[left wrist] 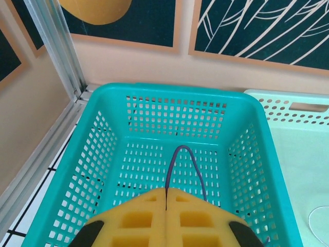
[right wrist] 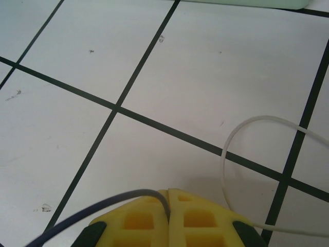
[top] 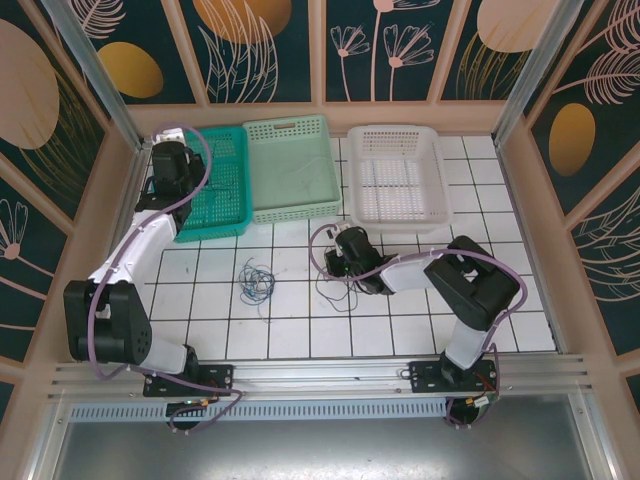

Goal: Untangle the cables

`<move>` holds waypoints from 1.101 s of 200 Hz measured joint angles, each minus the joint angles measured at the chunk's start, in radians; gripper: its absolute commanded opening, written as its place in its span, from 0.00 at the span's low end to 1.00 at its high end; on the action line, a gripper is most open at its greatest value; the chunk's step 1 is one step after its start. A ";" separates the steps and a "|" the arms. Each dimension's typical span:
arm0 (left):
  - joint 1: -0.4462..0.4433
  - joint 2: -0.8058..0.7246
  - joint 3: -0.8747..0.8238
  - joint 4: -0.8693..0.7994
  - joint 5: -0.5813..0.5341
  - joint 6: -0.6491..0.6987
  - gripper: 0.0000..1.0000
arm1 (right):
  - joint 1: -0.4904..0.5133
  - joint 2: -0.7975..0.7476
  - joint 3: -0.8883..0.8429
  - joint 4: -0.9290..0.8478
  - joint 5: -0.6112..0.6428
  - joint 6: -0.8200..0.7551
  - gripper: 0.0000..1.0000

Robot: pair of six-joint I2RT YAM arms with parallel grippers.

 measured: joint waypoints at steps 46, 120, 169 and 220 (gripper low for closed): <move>0.002 0.043 -0.001 -0.002 0.030 -0.037 0.89 | 0.000 -0.040 0.000 -0.003 -0.003 0.000 0.00; -0.015 0.035 -0.047 -0.008 0.117 -0.124 0.99 | 0.000 -0.119 0.004 -0.015 -0.029 0.000 0.01; -0.230 -0.135 -0.190 0.015 0.179 -0.118 0.91 | 0.000 -0.119 0.018 -0.042 -0.035 0.000 0.02; -0.329 -0.282 -0.377 0.140 0.454 -0.138 0.40 | -0.025 -0.129 0.018 -0.044 -0.113 0.024 0.07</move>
